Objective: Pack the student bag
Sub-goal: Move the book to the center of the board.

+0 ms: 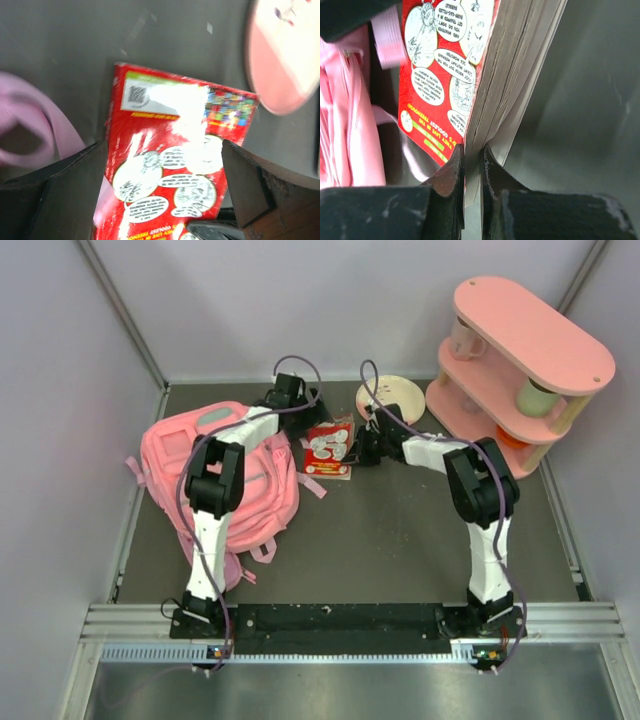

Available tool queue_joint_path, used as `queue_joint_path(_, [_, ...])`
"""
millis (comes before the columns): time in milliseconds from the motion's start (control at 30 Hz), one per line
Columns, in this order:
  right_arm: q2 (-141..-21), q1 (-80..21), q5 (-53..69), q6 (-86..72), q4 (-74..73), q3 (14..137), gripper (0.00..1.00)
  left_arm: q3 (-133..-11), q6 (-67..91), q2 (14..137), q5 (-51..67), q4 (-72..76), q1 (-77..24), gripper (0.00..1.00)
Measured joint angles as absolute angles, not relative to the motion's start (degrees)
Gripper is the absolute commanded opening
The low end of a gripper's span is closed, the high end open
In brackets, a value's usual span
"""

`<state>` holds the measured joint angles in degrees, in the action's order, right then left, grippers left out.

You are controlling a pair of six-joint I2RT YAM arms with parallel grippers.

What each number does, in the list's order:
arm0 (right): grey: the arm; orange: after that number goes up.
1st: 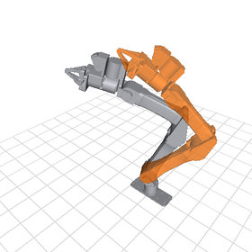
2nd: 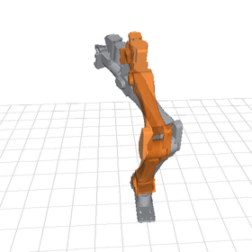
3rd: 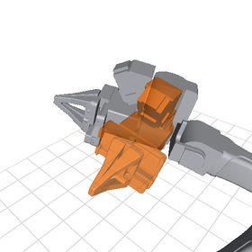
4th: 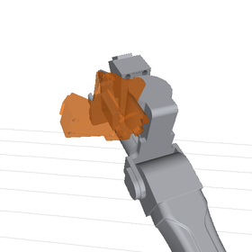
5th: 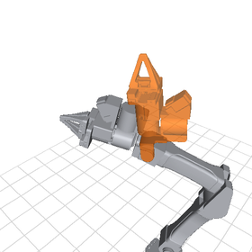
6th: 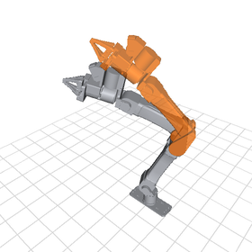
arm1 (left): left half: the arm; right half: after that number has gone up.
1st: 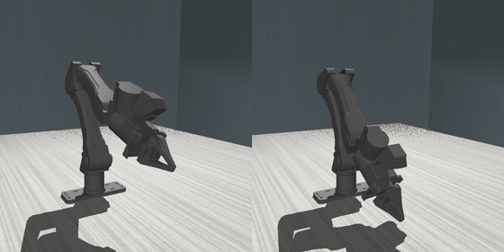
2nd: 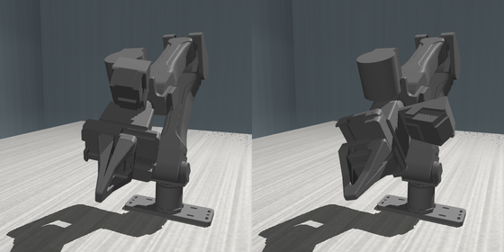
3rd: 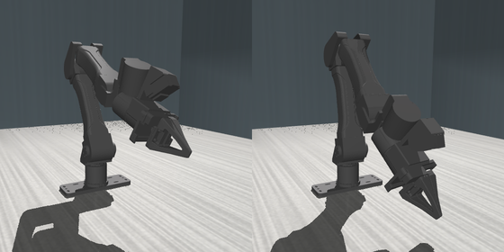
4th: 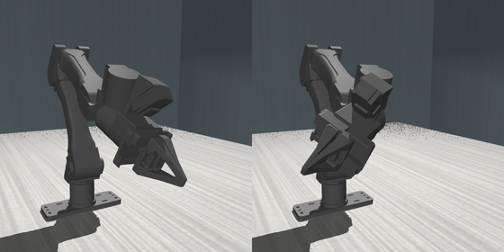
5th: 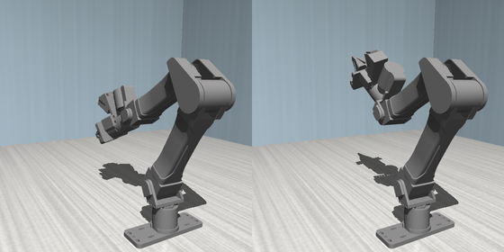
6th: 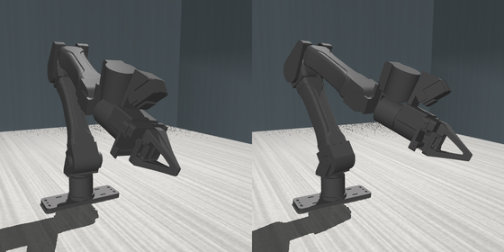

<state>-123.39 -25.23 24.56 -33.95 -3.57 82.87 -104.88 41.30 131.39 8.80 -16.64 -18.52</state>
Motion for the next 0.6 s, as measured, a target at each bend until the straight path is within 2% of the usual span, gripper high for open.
queue_joint_path(300, [-99.18, -25.32, 21.8, -32.05, -0.69, 51.57, 0.0, -99.26, 36.75, 114.76, 12.01, -18.46, -24.8, 0.98])
queue_joint_path(467, [-81.8, -25.32, 18.68, -32.4, -1.45, 35.31, 0.0, -87.68, 34.04, 100.57, 9.28, -16.23, -31.73, 0.99])
queue_joint_path(600, [-68.42, -25.26, 16.32, -32.95, -5.5, 27.7, 0.0, -75.18, 34.33, 93.58, 8.12, -14.24, -36.67, 0.99])
